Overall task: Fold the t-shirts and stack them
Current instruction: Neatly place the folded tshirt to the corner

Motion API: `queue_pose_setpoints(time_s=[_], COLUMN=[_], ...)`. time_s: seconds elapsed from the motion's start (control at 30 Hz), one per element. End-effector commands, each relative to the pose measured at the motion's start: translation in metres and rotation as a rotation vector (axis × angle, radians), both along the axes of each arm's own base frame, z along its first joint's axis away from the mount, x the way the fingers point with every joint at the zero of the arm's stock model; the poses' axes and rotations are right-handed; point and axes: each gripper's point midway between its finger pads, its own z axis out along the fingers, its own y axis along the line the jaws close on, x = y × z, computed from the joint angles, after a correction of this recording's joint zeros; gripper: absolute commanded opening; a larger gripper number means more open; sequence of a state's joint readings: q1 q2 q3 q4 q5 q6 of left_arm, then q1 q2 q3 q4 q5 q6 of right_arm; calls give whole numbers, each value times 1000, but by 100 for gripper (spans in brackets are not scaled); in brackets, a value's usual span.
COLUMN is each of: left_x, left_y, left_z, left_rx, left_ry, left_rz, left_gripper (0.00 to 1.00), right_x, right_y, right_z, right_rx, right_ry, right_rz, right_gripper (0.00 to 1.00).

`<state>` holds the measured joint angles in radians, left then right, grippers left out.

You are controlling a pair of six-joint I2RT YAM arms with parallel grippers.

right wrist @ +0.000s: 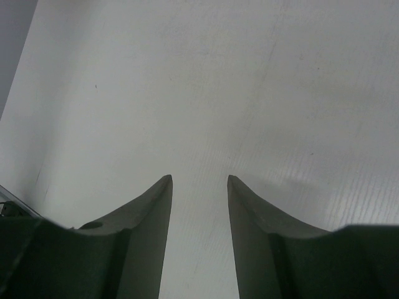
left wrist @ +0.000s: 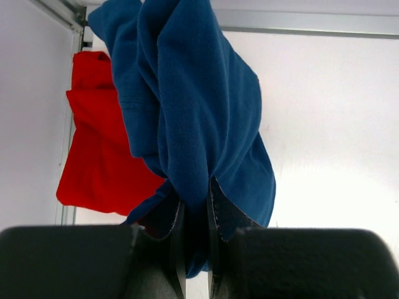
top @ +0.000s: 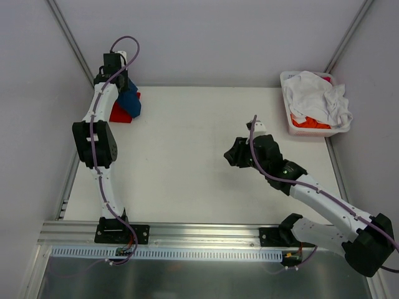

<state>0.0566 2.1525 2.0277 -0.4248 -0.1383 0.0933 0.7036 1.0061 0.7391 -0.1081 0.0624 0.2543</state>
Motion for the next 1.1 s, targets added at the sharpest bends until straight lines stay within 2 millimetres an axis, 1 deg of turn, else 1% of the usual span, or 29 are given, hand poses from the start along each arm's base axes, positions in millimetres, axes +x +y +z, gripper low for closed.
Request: queue_pose_setpoints(time_s=[0.0, 0.07, 0.1, 0.13, 0.17, 0.2, 0.27, 0.3, 0.33, 0.37, 0.4, 0.47, 0.5, 0.57, 0.6, 0.7, 0.73, 0.83, 0.93, 1.07], left_x=[8, 7, 6, 7, 8, 8, 11, 12, 16, 19, 23, 26, 28, 30, 32, 35, 36, 38, 39, 34], left_y=[-8, -12, -18, -19, -18, -11, -4, 7, 12, 19, 32, 48, 62, 75, 82, 84, 81, 77, 79, 87], left_z=[82, 90, 94, 99, 101, 100, 91, 85, 73, 67, 53, 36, 19, 2, -12, -25, -28, -30, -33, -48], left_rx=[22, 26, 30, 36, 41, 49, 40, 37, 38, 39, 40, 46, 46, 48, 46, 41, 34, 28, 32, 43], left_ry=[-187, -201, -207, -216, -222, -221, -208, -200, -181, -173, -153, -127, -103, -77, -57, -41, -36, -36, -31, 0], left_rz=[-33, -42, -53, -58, -54, -40, -32, -12, -6, 6, 28, 67, 92, 115, 122, 122, 116, 101, 106, 135], left_gripper=[0, 0, 0, 0, 0, 0, 0, 0, 0, 0, 0, 0, 0, 0, 0, 0, 0, 0, 0, 0], right_x=[5, 6, 5, 6, 5, 5, 5, 5, 3, 2, 0, -4, -7, -10, -12, -15, -15, -13, -11, -11], right_y=[7, 9, 10, 11, 12, 13, 12, 11, 10, 9, 8, 4, 1, -5, -7, -10, -10, -6, -2, -2], right_z=[7, 5, 3, 1, 1, 3, 4, 4, 5, 6, 9, 8, 6, 13, 12, 20, 22, 18, 17, 17], right_rx=[47, 47, 48, 46, 50, 57, 58, 58, 57, 55, 57, 47, 37, 42, 40, 53, 55, 52, 59, 57], right_ry=[-19, -11, -8, -2, 2, 0, -2, -6, -5, -6, -12, -9, 1, -20, -17, -37, -40, -26, -19, -20], right_rz=[6, 6, 10, 12, 15, 19, 17, 16, 18, 21, 22, 25, 25, 13, 10, 6, 6, 15, 24, 23], right_gripper=[44, 44, 44, 44, 43, 44, 44, 44, 43, 44, 44, 44, 44, 44, 43, 44, 44, 44, 44, 43])
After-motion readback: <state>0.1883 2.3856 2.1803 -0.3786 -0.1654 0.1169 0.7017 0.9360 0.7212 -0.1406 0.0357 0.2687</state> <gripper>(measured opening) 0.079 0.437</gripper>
